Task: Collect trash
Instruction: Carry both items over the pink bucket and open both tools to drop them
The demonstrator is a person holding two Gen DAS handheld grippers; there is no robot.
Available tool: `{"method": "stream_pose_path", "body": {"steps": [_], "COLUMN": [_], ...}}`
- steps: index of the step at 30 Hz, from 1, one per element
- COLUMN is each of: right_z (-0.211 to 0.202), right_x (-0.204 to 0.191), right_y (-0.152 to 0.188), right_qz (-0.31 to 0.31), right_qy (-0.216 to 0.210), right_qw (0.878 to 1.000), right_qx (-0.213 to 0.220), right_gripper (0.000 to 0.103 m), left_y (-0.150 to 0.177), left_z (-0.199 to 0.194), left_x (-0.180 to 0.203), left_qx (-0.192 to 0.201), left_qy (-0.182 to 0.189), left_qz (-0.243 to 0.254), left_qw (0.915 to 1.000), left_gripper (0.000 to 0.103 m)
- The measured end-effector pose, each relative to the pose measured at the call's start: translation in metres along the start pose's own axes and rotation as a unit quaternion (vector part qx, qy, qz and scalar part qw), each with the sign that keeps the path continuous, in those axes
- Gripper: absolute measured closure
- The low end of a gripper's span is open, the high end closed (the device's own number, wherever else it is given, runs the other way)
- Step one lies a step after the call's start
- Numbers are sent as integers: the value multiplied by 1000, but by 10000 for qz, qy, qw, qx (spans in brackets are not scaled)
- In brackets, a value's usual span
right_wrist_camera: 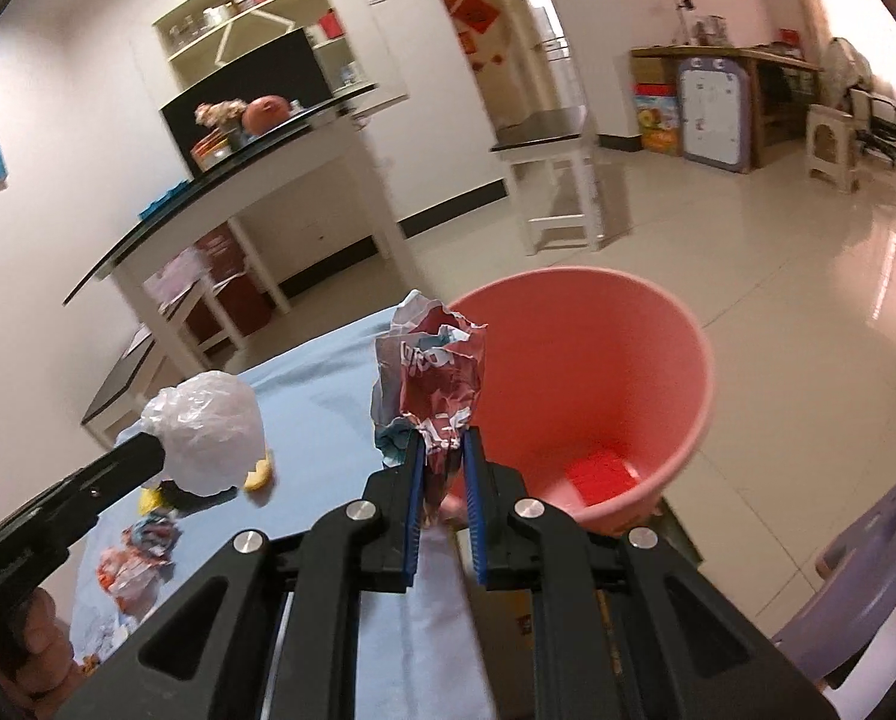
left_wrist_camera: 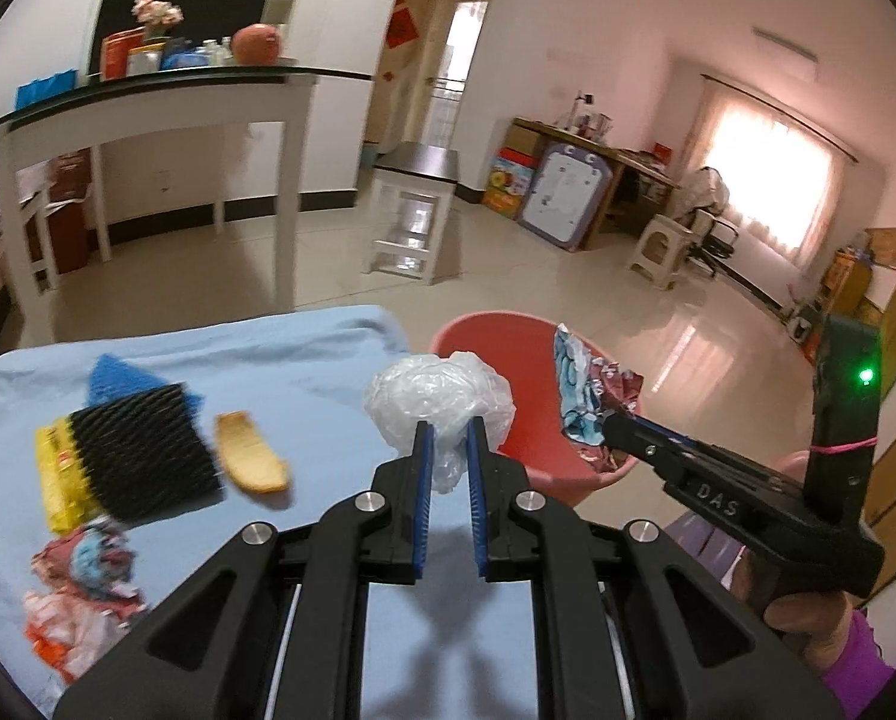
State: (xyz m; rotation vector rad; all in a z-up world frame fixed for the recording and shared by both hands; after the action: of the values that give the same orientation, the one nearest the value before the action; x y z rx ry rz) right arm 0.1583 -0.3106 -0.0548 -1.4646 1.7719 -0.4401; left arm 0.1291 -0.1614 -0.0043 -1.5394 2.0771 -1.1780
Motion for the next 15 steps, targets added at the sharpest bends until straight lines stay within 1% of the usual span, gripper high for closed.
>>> {"method": "stream_pose_path", "body": {"steps": [6, 11, 15], "right_z": [-1, 5, 15], "right_x": [31, 47, 50], "right_y": [-3, -4, -7], "right_qz": [154, 265, 255], "right_qy": [239, 363, 436], "right_qw": [9996, 9990, 9987], "right_qx": [14, -24, -46], "right_gripper": [91, 91, 90], "left_y": [-5, -6, -7], "left_z": [26, 51, 72], "left_x": [30, 42, 45], "left_qx": [-133, -314, -462], "left_qy": [165, 171, 162], "left_qz": [248, 388, 440], "left_qw": [9995, 9986, 9978], "left_gripper": [92, 92, 92]}}
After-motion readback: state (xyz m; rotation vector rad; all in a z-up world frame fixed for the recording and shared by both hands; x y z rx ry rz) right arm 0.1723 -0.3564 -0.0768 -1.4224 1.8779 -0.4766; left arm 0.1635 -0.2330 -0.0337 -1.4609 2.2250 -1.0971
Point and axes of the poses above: each gripper's, at about its wrist camera, not at the fingertips, and z roughly the way its jaws point, x to its right, y to its underside, the point moved 6 cm from there along z, roughly the way its jaws point, and after that the axes turned 3 degrees about -x, right-handed, at the moved point
